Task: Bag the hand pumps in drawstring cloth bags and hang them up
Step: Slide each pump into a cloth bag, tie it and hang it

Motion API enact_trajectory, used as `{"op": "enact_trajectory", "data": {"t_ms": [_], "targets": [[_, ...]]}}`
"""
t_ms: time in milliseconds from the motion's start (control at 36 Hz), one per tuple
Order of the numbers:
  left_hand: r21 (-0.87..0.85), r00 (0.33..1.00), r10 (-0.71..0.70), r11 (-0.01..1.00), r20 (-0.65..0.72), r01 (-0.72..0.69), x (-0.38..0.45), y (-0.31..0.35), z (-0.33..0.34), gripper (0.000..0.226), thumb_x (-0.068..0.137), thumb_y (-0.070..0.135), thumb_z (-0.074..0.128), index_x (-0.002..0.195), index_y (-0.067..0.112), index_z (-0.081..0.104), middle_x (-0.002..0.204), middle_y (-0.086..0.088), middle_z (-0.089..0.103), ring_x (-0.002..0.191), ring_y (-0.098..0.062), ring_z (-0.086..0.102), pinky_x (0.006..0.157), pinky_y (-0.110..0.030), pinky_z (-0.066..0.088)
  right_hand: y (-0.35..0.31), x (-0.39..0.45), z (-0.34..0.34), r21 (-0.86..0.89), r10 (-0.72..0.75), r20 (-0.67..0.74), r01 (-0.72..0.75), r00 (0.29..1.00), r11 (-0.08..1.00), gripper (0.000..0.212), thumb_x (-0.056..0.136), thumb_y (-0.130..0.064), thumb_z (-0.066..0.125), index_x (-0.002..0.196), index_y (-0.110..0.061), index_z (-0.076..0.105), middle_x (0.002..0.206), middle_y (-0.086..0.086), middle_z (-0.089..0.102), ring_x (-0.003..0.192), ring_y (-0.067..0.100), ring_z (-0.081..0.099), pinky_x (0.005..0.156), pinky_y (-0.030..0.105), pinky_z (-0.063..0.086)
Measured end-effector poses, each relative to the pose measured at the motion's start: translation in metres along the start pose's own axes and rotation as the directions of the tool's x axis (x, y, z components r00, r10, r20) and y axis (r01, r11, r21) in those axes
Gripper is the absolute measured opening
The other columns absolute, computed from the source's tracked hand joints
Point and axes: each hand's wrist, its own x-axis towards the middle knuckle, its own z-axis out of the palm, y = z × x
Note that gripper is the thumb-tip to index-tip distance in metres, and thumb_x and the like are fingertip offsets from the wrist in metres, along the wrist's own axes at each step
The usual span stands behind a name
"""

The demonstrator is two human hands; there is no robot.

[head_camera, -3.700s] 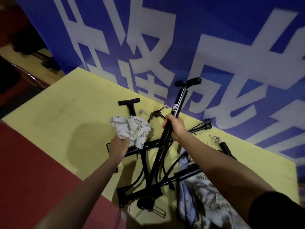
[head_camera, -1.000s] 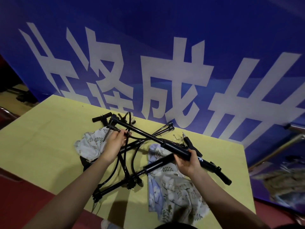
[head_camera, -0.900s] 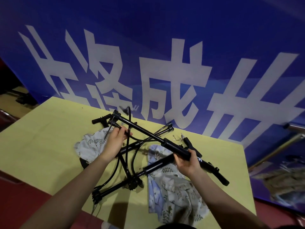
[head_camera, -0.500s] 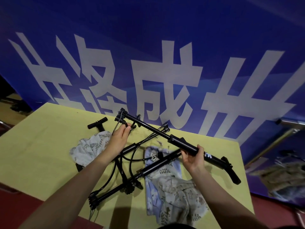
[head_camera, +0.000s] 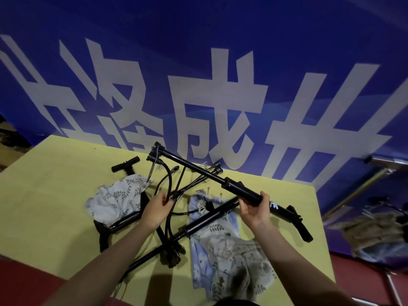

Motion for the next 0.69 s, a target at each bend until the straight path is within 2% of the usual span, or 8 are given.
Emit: {"op": "enact_trajectory", "data": {"t_ms": [83,167,222,278,361,500,583,694], "targets": [[-0.006,0.981,-0.156,0.987,0.113,0.158,0.0,-0.014,0.011,0.038,0.102,0.038,0.04,0.126,0.012,0.053,0.113,-0.011,0.063,0.101,-0.027,0.06,0.078,-0.035,0.044,-0.003,0.002,0.0,0.013,-0.003,-0.011,0.003,1.0,1.0,0.031,0.093,-0.037,0.055,0.103,-0.008,0.057,0.105,0.011,0.067,0.101,0.024,0.064,0.101,0.032,0.048],[-0.028,0.965,-0.182,0.981,0.187,0.191,0.005,-0.02,0.017,0.048,0.103,0.04,0.032,0.141,0.013,0.045,0.138,-0.013,0.052,0.127,-0.032,0.048,0.095,-0.036,0.04,-0.004,0.006,-0.002,0.03,-0.001,-0.009,0.001,1.0,1.0,0.031,0.094,-0.037,0.055,0.102,-0.008,0.057,0.105,0.011,0.067,0.104,0.024,0.064,0.099,0.033,0.049],[-0.058,0.976,-0.138,0.987,0.166,0.149,0.011,-0.02,0.018,0.043,0.104,0.037,0.032,0.131,0.011,0.054,0.129,-0.013,0.058,0.12,-0.03,0.053,0.095,-0.037,0.041,-0.005,0.007,-0.003,0.048,-0.001,-0.011,0.002,1.0,0.999,0.032,0.094,-0.037,0.054,0.103,-0.007,0.057,0.105,0.012,0.068,0.106,0.024,0.064,0.099,0.033,0.049],[-0.086,0.992,-0.07,0.993,0.102,0.079,0.013,-0.015,0.016,0.036,0.104,0.034,0.033,0.102,0.01,0.06,0.098,-0.011,0.064,0.095,-0.027,0.06,0.084,-0.037,0.044,-0.005,0.005,-0.002,0.079,-0.012,-0.021,0.013,1.0,0.997,0.032,0.094,-0.036,0.054,0.102,-0.005,0.058,0.102,0.012,0.068,0.102,0.025,0.065,0.1,0.033,0.048],[-0.14,0.998,0.046,0.989,-0.044,-0.052,0.013,-0.002,0.01,0.036,0.103,0.028,0.037,0.075,0.008,0.048,0.069,-0.007,0.048,0.067,-0.022,0.049,0.066,-0.036,0.038,-0.006,0.005,0.001,0.15,-0.016,-0.043,0.023,0.999,0.988,0.032,0.095,-0.034,0.055,0.101,-0.003,0.059,0.087,0.015,0.072,0.094,0.026,0.066,0.096,0.033,0.05],[-0.202,0.967,0.129,0.964,-0.22,-0.175,0.017,0.022,-0.001,0.033,0.103,0.027,0.038,0.079,0.007,0.049,0.073,-0.007,0.049,0.066,-0.014,0.046,0.061,-0.03,0.034,-0.012,0.014,0.004,0.244,0.02,-0.066,-0.004,0.998,0.97,0.038,0.094,-0.034,0.056,0.116,-0.004,0.057,0.099,0.015,0.068,0.109,0.026,0.064,0.088,0.033,0.053],[-0.244,0.948,0.13,0.948,-0.292,-0.205,0.018,0.031,-0.012,0.032,0.103,0.031,0.038,0.081,0.009,0.048,0.073,-0.016,0.051,0.063,-0.019,0.045,0.057,-0.031,0.032,-0.017,0.014,0.008,0.253,-0.012,-0.065,0.028,0.998,0.967,0.038,0.094,-0.033,0.056,0.119,-0.004,0.057,0.099,0.015,0.068,0.098,0.027,0.066,0.087,0.033,0.054],[-0.165,0.936,0.186,0.956,-0.298,-0.242,0.022,0.024,-0.022,0.029,0.102,0.03,0.04,0.077,0.018,0.045,0.064,-0.004,0.045,0.058,-0.016,0.041,0.055,-0.032,0.031,-0.025,0.01,0.008,0.236,-0.073,-0.09,0.092,0.993,0.967,0.036,0.095,-0.034,0.053,0.115,-0.004,0.055,0.101,0.014,0.065,0.099,0.028,0.064,0.096,0.032,0.051]]}}
